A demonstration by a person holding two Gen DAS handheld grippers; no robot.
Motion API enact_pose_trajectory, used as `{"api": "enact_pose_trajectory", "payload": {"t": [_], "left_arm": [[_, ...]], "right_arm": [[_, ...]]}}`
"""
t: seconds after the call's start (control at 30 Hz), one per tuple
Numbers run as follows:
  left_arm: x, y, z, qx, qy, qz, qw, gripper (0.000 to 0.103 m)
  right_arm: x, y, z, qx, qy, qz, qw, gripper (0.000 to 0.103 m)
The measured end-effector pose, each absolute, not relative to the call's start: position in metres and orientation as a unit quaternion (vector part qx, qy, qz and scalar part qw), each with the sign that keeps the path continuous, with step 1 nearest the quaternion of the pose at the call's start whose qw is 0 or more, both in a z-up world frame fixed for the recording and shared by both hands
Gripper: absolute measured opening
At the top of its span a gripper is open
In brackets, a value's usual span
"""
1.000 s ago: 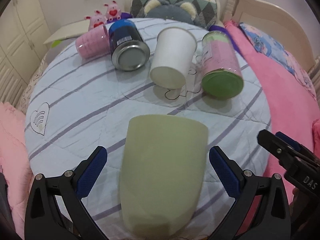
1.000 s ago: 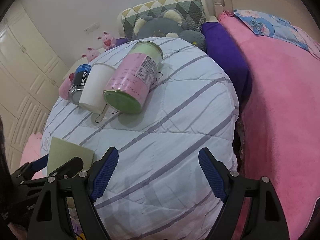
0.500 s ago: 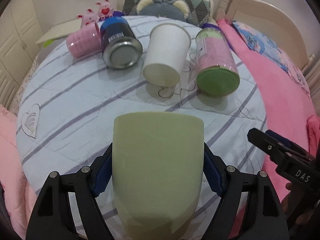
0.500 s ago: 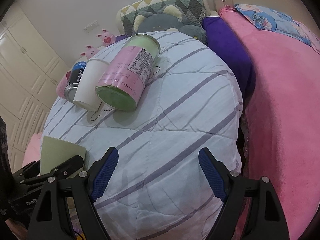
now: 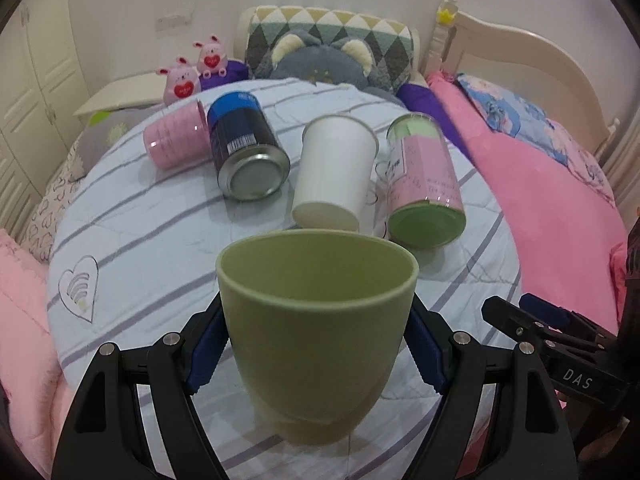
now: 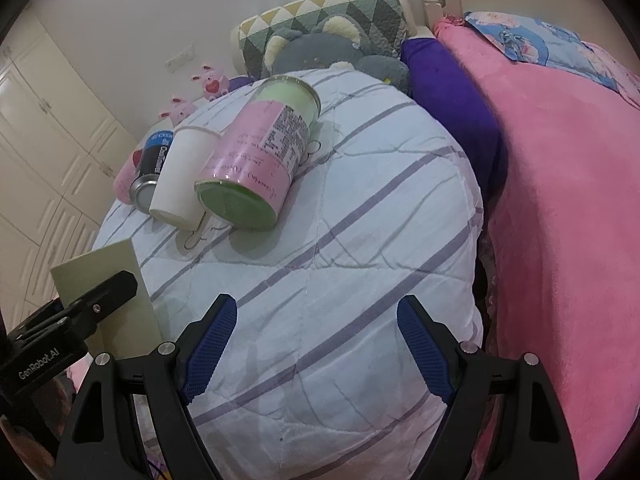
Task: Flip cup upright
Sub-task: 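Rotate the left gripper to turn the green cup opening upward, then lower the upright green cup onto the table and open the left gripper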
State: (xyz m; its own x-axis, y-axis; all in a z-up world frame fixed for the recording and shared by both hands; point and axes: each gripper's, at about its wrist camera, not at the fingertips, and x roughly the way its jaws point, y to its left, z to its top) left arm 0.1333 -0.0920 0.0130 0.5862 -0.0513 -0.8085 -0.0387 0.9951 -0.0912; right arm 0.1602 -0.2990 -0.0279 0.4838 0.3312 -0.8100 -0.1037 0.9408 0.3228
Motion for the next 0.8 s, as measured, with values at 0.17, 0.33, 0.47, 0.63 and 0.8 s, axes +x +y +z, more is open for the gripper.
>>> {"api": "enact_pose_trajectory", "payload": {"t": [0.17,0.33,0.47,0.63,0.8], "left_arm": [[0.131,-0.090,0.017,-0.047,0.442,-0.004,0.896,0.080],[0.122,-0.086,0.016,-0.057,0.440,-0.010,0.896,0.080],[0.112,-0.085,0.013,-0.057,0.437,-0.016,0.897,0.080],[0.099,-0.086,0.012,-0.055,0.433,-0.020,0.900,0.080],[0.090,-0.089,0.011,-0.048,0.427,-0.021,0.903,0.080]], "right_arm": [[0.160,-0.296,-0.025,0.111,0.490,0.124,0.856,0.084],[0.157,-0.290,-0.024,0.104,0.490,0.126,0.856,0.084],[0.152,-0.285,-0.022,0.097,0.491,0.126,0.857,0.084],[0.144,-0.282,-0.019,0.093,0.488,0.120,0.859,0.084],[0.132,-0.280,-0.015,0.089,0.484,0.113,0.863,0.084]]}}
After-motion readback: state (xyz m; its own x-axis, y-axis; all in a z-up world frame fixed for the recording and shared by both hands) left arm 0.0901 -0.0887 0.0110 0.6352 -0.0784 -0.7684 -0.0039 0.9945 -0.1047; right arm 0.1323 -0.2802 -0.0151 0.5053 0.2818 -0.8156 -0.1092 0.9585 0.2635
